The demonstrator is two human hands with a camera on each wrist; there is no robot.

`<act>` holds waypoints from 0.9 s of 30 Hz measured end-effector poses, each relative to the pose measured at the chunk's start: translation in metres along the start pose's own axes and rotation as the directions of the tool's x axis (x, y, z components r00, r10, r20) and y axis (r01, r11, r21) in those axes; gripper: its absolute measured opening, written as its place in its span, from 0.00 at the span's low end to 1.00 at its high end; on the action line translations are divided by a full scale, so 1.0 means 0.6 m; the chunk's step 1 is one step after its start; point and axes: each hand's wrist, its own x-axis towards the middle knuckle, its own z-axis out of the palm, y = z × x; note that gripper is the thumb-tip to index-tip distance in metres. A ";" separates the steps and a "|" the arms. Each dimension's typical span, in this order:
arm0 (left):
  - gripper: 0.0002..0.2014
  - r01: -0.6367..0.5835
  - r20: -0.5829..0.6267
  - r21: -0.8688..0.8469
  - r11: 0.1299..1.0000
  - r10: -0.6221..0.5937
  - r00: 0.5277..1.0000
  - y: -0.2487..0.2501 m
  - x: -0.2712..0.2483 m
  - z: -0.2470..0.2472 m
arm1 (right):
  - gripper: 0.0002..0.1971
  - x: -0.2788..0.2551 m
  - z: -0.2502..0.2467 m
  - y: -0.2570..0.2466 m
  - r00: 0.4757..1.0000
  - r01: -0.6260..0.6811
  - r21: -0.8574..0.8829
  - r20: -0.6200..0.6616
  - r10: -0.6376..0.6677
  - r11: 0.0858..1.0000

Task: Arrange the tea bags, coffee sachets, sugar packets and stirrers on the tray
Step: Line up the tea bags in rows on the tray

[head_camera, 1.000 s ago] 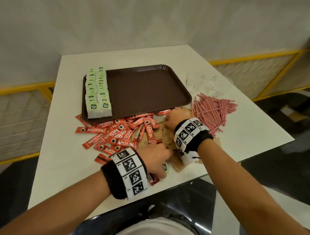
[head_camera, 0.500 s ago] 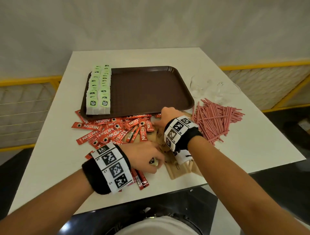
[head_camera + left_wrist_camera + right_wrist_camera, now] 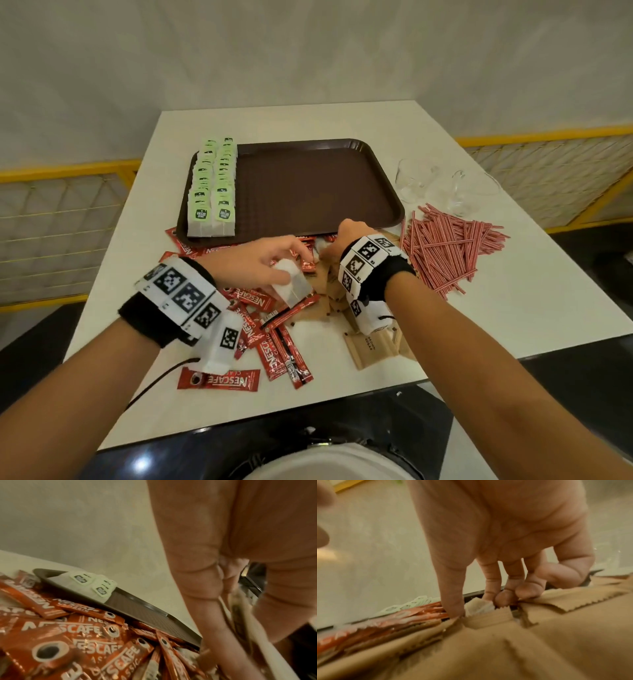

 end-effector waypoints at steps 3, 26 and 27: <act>0.20 0.097 -0.035 -0.188 0.977 -0.105 0.994 -0.004 -0.007 -0.020 | 0.18 0.002 0.003 0.000 1.000 -0.008 0.054 -0.016 0.009 0.998; 0.09 0.075 -0.348 -0.450 0.890 -0.252 0.903 -0.016 0.034 -0.050 | 0.11 -0.026 -0.045 -0.025 0.880 0.475 0.531 -0.296 -0.372 0.702; 0.09 0.050 -0.362 -0.492 0.869 -0.257 0.896 -0.016 0.032 -0.052 | 0.10 -0.028 -0.042 -0.031 0.859 0.512 0.500 -0.296 -0.418 0.699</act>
